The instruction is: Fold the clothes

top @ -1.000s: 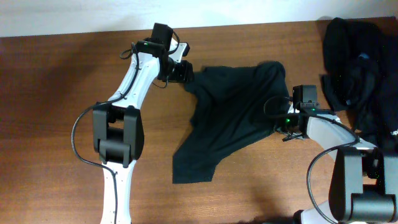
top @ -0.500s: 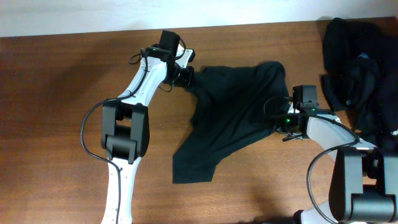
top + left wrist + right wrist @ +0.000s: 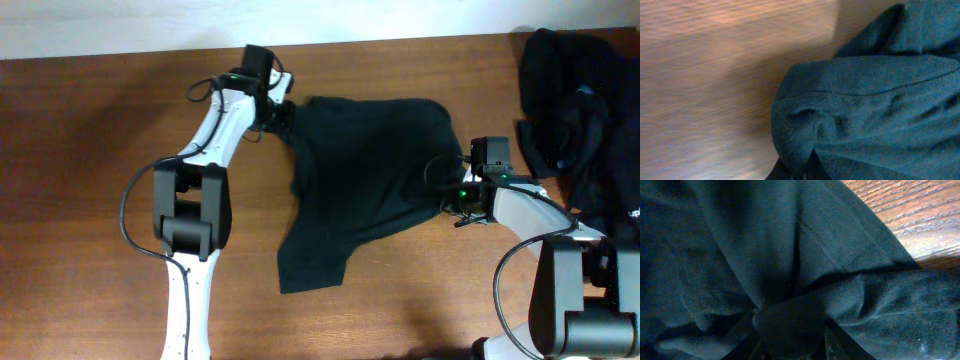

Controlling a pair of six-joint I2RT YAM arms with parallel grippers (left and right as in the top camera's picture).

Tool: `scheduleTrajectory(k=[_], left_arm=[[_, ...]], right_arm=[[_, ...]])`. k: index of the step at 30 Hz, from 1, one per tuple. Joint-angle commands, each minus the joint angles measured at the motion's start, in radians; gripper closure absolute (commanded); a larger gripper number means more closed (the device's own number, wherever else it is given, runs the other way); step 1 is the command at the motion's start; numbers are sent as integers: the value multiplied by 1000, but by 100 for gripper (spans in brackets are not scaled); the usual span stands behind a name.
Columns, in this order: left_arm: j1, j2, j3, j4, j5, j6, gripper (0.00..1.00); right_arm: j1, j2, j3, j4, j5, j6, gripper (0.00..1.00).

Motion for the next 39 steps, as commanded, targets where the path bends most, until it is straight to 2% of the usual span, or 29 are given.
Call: scheduleTrajectory(k=[1,8,9,11,12,16,18,23,25,28,29,31,32,35,39], left_arm=[[34,11,18,23,-45,5,99],[74,11,18,60,-45,6,99],[77,11,18,64,-45,6,91],[83,11,19,69,-45,6,60],[85,11,23,70,-45,6,50],[88,9,67,66,-45,6,37],[88,1,116,47,-45,5,35],[88,-37,321,-135,-43,-15,29],[85,-51,395,-272,-31,-70,27],[72,-60,448,-489,12,-90,26],[65,-60,447,-550,12,-90,28],[51,-52,431,-640,12,-90,88],[45,-48,416,-661,12,-89,100],[29,-43,341,-668,12,-97,100],[13,-40,225,-601,54,-139,100]], right_arm=[[0,68,-66,-26,-36,20,62],[0,68,-66,-26,-35,20,62],[-1,68,-66,-26,-34,20,62],[0,68,-66,-26,-32,20,62],[0,68,-66,-26,-32,20,62],[0,68,-66,-26,-32,20,62],[0,68,-66,-26,-32,20,62],[0,68,-66,-26,-32,20,61],[0,68,-66,-23,-33,20,54],[0,68,-66,-19,-40,20,52],[0,68,-66,-17,-47,20,52],[0,68,-66,-11,-66,20,52],[0,68,-66,-11,-67,20,52],[0,68,-66,-11,-75,20,52],[0,68,-66,-11,-75,20,52]])
